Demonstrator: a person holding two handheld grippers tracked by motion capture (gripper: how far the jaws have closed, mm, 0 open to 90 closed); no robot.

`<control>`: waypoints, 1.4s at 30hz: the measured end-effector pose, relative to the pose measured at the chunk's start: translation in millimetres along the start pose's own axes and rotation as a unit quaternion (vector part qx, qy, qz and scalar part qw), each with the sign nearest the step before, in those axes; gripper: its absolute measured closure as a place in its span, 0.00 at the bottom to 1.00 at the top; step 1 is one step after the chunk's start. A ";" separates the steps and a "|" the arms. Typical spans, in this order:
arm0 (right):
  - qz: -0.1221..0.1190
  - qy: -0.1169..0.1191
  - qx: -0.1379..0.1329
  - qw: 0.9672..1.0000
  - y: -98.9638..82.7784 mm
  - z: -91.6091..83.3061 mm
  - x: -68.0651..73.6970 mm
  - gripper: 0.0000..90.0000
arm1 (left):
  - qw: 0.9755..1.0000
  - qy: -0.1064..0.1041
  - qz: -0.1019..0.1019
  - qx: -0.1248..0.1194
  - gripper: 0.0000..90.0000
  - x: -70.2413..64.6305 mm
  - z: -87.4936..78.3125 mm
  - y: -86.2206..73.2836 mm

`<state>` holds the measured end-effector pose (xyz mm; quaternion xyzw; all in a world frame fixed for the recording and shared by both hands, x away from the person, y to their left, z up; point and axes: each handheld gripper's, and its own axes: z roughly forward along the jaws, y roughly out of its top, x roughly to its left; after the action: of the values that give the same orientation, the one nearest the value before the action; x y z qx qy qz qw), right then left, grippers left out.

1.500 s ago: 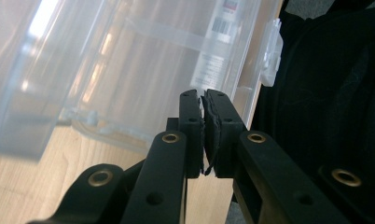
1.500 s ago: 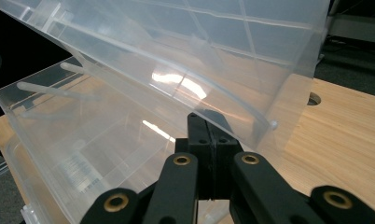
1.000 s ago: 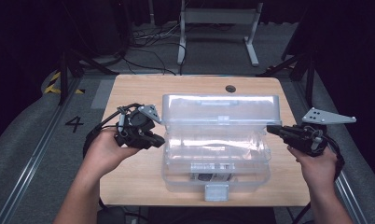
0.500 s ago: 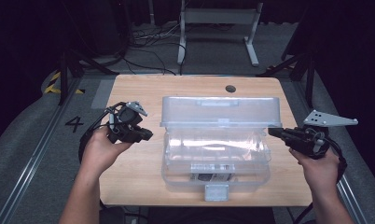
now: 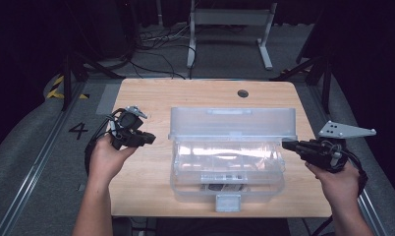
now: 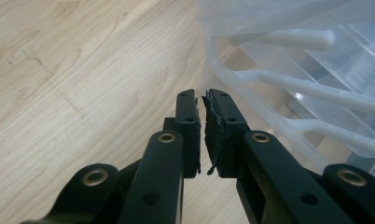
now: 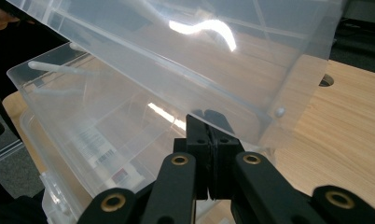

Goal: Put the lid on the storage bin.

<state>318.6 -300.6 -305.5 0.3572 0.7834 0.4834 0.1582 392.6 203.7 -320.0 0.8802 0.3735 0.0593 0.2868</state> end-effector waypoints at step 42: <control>-0.016 0.002 0.081 0.997 -34.9 -17.0 29.9 0.97 | 1.000 0.006 -0.009 0.021 0.92 8.9 11.6 -4.0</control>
<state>273.6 -299.9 -324.8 0.3554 0.8261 0.4164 0.1342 400.1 206.7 -332.8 0.8820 0.3845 0.0540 0.2671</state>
